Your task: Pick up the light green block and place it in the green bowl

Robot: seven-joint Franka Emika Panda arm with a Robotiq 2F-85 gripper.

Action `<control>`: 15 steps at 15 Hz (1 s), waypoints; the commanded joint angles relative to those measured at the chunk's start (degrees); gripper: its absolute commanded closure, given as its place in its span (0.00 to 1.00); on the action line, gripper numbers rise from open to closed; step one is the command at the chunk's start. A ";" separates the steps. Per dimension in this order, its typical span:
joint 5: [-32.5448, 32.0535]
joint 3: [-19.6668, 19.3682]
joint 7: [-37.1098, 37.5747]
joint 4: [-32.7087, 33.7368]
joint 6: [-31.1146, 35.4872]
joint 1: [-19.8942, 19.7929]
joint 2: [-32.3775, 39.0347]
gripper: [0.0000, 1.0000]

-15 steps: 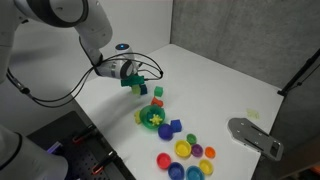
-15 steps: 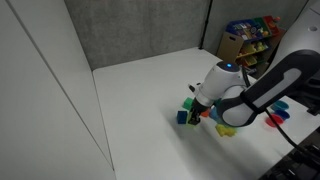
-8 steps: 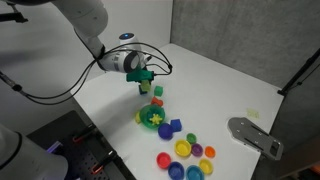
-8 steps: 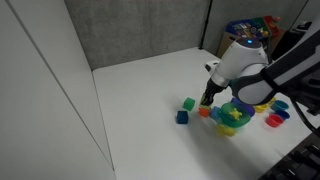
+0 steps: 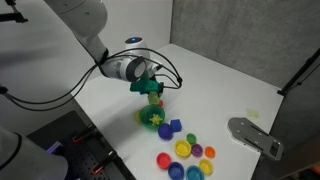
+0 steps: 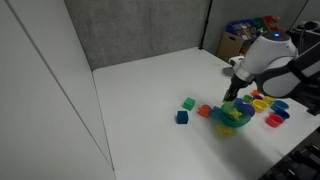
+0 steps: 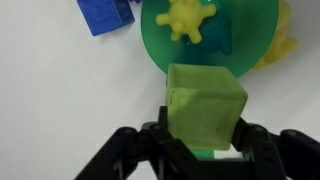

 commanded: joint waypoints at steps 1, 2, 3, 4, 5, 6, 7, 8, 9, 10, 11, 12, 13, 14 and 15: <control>-2.41 -0.85 2.49 -3.50 -1.68 -1.52 -3.03 0.19; -1.61 -0.05 1.97 -4.17 -2.14 -2.56 -3.57 0.17; -0.87 0.80 1.36 -4.73 -2.58 -3.56 -4.04 0.10; -0.12 1.77 0.76 -5.29 -3.45 -4.48 -4.76 0.01; 1.20 3.46 -0.33 -5.97 -4.66 -5.94 -5.88 0.00; 2.83 5.28 -1.21 -6.59 -6.12 -7.38 -7.14 0.00; 4.53 6.89 -1.75 -6.95 -7.58 -8.60 -8.25 0.00; 6.54 8.42 -2.31 -7.33 -8.96 -9.67 -9.44 0.00; 9.92 10.67 -3.95 -7.82 -11.06 -11.19 -11.03 0.00; 12.92 12.01 -5.05 -8.09 -13.08 -11.96 -12.59 0.00; 15.81 12.91 -5.97 -8.34 -15.44 -12.34 -14.38 0.00; 18.02 13.13 -6.34 -8.50 -17.75 -12.26 -16.21 0.00; 19.81 12.99 -6.30 -8.69 -20.09 -11.95 -18.17 0.00; 21.10 12.53 -6.07 -8.83 -22.52 -11.51 -20.17 0.00; 21.94 11.98 -5.55 -8.70 -24.96 -11.03 -21.96 0.00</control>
